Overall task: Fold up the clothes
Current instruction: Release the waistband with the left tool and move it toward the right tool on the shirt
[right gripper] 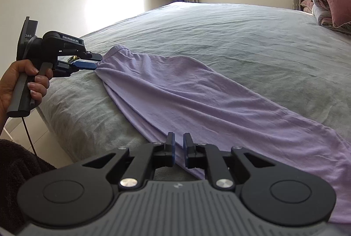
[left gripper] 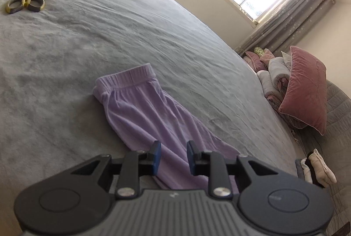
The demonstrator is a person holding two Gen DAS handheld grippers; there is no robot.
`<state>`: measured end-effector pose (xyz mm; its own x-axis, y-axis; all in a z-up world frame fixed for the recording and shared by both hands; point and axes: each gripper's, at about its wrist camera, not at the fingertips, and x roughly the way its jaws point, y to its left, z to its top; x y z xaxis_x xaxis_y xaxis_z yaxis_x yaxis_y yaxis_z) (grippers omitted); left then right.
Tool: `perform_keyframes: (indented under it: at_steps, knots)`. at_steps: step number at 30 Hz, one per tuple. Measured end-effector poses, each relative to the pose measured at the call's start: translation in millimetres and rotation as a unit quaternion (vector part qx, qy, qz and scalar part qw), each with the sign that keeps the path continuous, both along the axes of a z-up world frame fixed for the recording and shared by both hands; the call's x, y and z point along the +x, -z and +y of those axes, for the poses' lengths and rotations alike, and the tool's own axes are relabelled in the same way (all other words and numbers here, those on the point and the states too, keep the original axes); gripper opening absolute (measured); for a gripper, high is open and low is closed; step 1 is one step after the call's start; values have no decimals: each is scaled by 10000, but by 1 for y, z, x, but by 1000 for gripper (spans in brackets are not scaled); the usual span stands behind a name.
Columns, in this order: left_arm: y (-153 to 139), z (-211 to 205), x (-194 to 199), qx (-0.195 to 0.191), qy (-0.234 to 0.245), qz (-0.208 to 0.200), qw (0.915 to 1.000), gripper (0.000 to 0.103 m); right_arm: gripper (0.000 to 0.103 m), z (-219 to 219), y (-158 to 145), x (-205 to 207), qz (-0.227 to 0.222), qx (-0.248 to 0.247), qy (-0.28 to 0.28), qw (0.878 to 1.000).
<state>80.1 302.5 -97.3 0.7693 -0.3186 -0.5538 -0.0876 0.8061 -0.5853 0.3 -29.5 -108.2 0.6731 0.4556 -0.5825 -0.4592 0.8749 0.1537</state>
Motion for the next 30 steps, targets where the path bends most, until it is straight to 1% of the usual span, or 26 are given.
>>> perform_keyframes:
  at_steps: [2,4,5,6,7,9,10,11,13,15,17,18,21,22,23,25,27,28,30]
  knots:
    - [0,-22,2,107,733,-77,9972,26,14,-3,2,-1,-9,-115,3,9999]
    - [0,-44,3,220,1468,-158,9888,31,14,-3,2,-2,-35,-200,-36,9998]
    - [0,-55,4,275,1833,-198,9825,36,14,-3,2,-2,-50,-245,-62,9997]
    - [0,-67,1,421,2151,-279,9753,40,14,-3,3,-2,-70,-299,-93,9995]
    - [-1,-80,-2,575,2463,-364,9668,45,14,-2,3,-2,-92,-352,-123,9993]
    - [0,-103,-8,894,3005,-527,9481,48,18,0,2,-3,-140,-449,-174,9987]
    - [0,-114,-11,1061,3229,-605,9385,49,25,1,2,-3,-163,-476,-192,9985]
    - [1,-122,-14,1172,3408,-654,9305,49,34,2,2,-4,-193,-501,-219,9983]
    - [3,-137,-18,1382,3752,-744,9136,50,37,4,1,-5,-270,-552,-296,9977]
    - [5,-145,-22,1555,3982,-806,9004,51,37,7,1,-6,-341,-663,-332,9967]
    - [6,-150,-26,1728,4107,-854,8912,54,37,10,4,-5,-423,-852,-344,9949]
    - [6,-151,-27,1792,4139,-869,8883,55,36,11,5,-4,-433,-924,-353,9942]
    - [7,-152,-29,1937,4178,-896,8831,57,25,13,8,-2,-530,-1126,-379,9915]
    - [7,-152,-30,1986,4182,-918,8816,57,14,13,9,-2,-565,-1192,-388,9905]
    - [7,-153,-31,2018,4176,-943,8809,57,7,13,9,-2,-595,-1233,-389,9898]
    - [5,-155,-34,2118,4112,-1075,8801,57,1,12,7,-2,-647,-1244,-379,9894]
    - [3,-156,-36,2219,4044,-1210,8789,57,0,10,2,-3,-703,-1168,-369,9900]
    - [1,-158,-39,2290,4008,-1329,8771,56,0,9,-2,-5,-738,-1118,-367,9903]
    - [-1,-160,-43,2423,4002,-1538,8703,55,0,6,-10,-9,-800,-1020,-378,9908]
